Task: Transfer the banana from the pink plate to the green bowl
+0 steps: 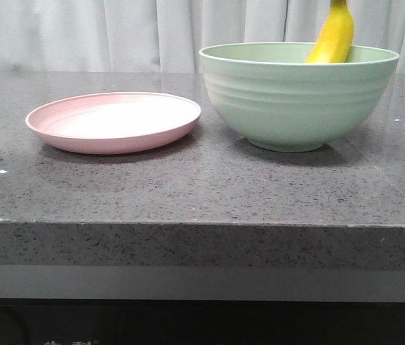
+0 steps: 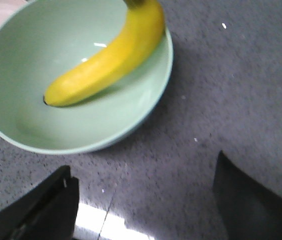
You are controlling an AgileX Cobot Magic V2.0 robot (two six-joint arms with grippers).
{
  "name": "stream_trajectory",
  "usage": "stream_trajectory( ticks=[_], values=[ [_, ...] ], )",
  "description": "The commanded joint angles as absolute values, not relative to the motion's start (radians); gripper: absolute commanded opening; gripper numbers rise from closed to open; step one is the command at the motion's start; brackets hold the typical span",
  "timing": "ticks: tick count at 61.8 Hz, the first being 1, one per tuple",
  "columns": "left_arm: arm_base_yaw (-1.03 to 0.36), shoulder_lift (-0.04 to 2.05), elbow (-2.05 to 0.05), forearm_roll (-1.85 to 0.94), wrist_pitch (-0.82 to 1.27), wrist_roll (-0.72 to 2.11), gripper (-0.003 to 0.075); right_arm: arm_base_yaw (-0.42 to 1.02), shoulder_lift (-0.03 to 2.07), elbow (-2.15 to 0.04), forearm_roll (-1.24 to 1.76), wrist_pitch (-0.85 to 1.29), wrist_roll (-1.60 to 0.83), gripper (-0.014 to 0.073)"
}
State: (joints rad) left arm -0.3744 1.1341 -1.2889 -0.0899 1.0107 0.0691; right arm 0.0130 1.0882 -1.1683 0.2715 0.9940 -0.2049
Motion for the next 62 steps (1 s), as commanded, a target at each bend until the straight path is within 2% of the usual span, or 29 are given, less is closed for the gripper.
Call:
stream_trajectory(
  ticks=[1,11,24,43,46,52,58,62],
  values=[
    [-0.373,1.065,-1.295,0.044,0.985,-0.081,0.0617,0.012,1.026,-1.187,0.229,1.007,-0.115,0.0570],
    [-0.373,0.960,-1.205,0.164,0.983,-0.200,0.0617,0.012,0.915,-1.117,0.201,1.005,-0.085,0.0569],
    [-0.373,0.798,-1.082,0.126,0.985,-0.206,0.0617,0.012,0.730,-1.003,0.053,1.046,-0.016,0.0569],
    [-0.373,0.627,-0.940,0.105,0.921,-0.202,0.0604,0.012,0.472,-0.901,0.046,1.061,-0.015,0.0569],
    [-0.373,0.617,-0.924,0.105,0.910,-0.202,0.0583,0.012,0.445,-0.894,0.046,1.059,-0.016,0.0569],
    [-0.373,0.607,-0.900,0.105,0.891,-0.202,0.0491,0.012,0.403,-0.884,0.046,1.058,-0.016,0.0563],
    [-0.373,0.607,-0.891,0.113,0.875,-0.202,0.0347,0.012,0.390,-0.879,0.046,1.058,-0.016,0.0490],
    [-0.373,0.607,-0.889,0.119,0.859,-0.202,0.0250,0.012,0.390,-0.878,0.046,1.058,-0.016,0.0405]
  ],
)
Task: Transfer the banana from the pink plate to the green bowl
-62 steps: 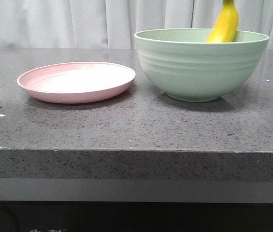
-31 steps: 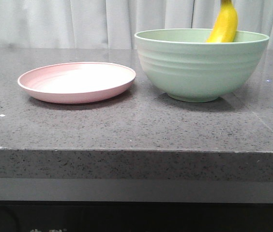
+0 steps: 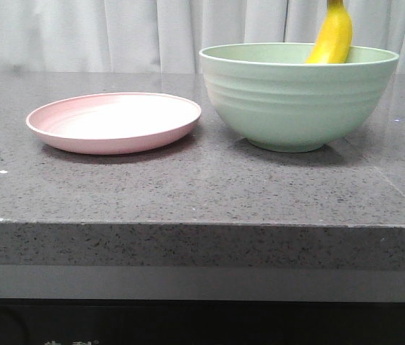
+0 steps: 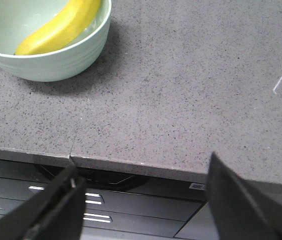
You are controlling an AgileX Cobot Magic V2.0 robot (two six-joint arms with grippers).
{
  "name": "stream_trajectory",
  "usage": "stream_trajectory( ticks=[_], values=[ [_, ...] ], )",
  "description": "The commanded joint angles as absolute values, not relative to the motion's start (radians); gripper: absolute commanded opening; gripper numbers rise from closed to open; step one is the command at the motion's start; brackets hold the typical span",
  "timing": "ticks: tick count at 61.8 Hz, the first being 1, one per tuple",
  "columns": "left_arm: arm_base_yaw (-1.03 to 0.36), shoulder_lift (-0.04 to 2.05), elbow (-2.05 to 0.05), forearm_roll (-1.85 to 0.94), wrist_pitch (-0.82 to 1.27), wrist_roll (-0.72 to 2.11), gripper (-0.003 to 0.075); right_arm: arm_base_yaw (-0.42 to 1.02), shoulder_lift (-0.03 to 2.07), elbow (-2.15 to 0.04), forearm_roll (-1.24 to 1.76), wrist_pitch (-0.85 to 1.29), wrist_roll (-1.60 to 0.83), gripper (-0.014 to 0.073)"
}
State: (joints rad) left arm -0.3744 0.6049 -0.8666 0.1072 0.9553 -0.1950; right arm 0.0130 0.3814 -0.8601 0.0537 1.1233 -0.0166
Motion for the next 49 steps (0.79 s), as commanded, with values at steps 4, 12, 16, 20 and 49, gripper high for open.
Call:
stream_trajectory(
  ticks=[4,12,16,20,49],
  values=[
    [-0.373,0.607,-0.889,0.121,0.842,-0.202,0.0159,0.012,0.390,-0.878,0.046,1.058,-0.016,0.0303],
    [-0.373,0.607,-0.889,0.128,0.828,-0.202,0.0006,0.012,0.390,-0.878,0.048,1.058,-0.016,0.0083],
    [-0.373,0.607,-0.889,0.128,0.826,-0.202,-0.0018,0.012,0.390,-0.878,0.050,1.058,-0.016,-0.0017],
    [-0.373,0.607,-0.889,0.128,0.831,-0.202,-0.0018,0.012,0.390,-0.878,0.052,1.059,-0.016,-0.0076],
    [-0.373,0.609,-0.889,0.128,0.834,-0.202,-0.0018,0.012,0.390,-0.878,0.053,1.059,-0.016,-0.0069]
  ],
)
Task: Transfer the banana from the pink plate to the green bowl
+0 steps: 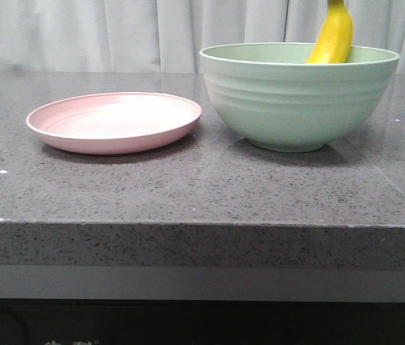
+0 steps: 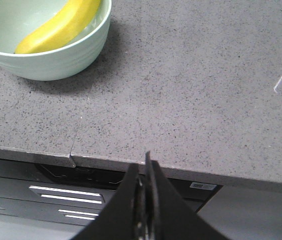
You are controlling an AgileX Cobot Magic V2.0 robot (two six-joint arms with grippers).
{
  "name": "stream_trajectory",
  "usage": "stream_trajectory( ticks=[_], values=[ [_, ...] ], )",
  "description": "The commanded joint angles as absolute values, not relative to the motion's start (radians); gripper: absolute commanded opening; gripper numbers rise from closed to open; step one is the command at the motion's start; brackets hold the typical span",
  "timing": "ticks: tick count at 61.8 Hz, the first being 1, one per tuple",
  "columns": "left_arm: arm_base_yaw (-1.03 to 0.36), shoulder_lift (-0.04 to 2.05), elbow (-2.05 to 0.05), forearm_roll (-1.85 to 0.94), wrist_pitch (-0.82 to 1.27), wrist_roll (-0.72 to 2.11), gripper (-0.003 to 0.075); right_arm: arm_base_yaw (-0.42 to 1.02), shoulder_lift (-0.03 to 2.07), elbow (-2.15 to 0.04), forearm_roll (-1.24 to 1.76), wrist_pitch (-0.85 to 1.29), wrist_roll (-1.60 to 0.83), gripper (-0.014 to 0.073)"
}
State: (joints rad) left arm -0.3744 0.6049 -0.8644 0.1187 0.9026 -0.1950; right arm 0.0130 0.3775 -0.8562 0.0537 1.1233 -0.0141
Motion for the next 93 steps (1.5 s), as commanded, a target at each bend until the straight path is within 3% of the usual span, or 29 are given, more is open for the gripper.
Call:
stream_trajectory(
  ticks=[1,20,30,45,65,93],
  values=[
    [-0.373,0.609,-0.889,0.128,0.834,-0.202,-0.0018,0.012,0.390,-0.878,0.053,1.059,-0.016,-0.0069],
    [-0.373,0.612,-0.889,0.128,0.823,-0.202,-0.0018,0.012,0.390,-0.878,0.053,1.059,-0.016,-0.0069],
    [-0.323,0.588,-0.829,0.089,0.652,-0.174,-0.0018,0.012,0.390,-0.878,0.053,1.059,-0.016,-0.0069],
    [-0.111,0.473,-0.570,-0.081,0.348,-0.070,-0.0018,0.012,0.390,-0.878,0.053,1.059,-0.016,-0.0069],
    [-0.018,0.167,-0.246,-0.064,0.159,-0.070,-0.0018,0.012,0.390,-0.878,0.053,1.059,-0.016,-0.0069],
    [0.003,-0.032,0.007,-0.080,-0.040,-0.071,-0.0018,0.012,0.392,-0.878,0.053,1.060,-0.016,-0.0069]
  ],
)
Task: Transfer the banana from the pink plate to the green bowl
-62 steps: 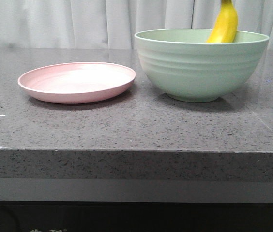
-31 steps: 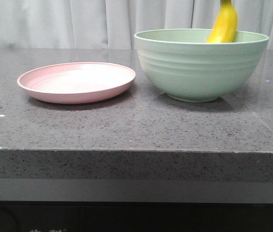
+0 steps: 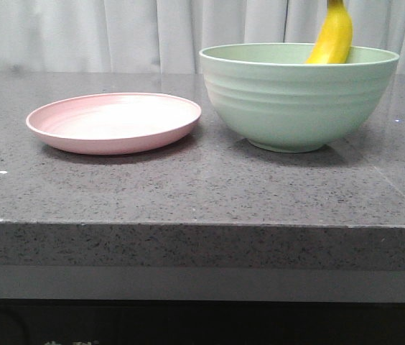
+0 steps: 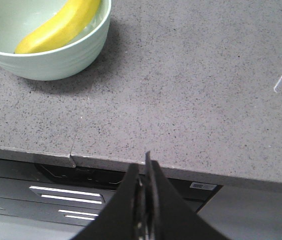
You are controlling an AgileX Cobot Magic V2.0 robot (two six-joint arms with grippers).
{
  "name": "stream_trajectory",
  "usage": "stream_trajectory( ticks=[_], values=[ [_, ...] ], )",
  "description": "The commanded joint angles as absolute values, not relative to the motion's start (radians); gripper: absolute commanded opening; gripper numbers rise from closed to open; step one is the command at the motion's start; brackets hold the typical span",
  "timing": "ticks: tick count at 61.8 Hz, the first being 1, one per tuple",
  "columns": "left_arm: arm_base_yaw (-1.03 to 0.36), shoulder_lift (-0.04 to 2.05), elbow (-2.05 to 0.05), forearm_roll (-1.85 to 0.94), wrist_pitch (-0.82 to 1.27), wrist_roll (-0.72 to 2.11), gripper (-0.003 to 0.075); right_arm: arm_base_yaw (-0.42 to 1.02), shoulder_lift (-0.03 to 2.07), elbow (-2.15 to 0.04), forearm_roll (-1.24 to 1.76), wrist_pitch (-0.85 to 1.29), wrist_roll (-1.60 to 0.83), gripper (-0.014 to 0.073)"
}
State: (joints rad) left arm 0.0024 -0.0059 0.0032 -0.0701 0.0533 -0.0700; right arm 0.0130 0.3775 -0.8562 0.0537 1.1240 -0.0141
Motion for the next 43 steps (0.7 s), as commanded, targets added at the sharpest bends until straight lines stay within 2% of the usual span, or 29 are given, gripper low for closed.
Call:
stream_trajectory(
  ticks=[1,14,43],
  values=[
    [0.003,-0.032,0.007,-0.080,-0.048,-0.071,-0.0018,0.012,0.392,-0.878,0.053,1.060,-0.016,-0.0069],
    [-0.048,-0.032,0.007,-0.071,-0.050,-0.071,-0.0018,0.012,0.392,-0.878,0.053,1.060,-0.016,-0.0069],
    [-0.050,-0.032,0.007,-0.025,-0.046,-0.071,-0.0018,0.012,0.392,-0.878,0.053,1.060,-0.016,-0.0069]
  ],
)
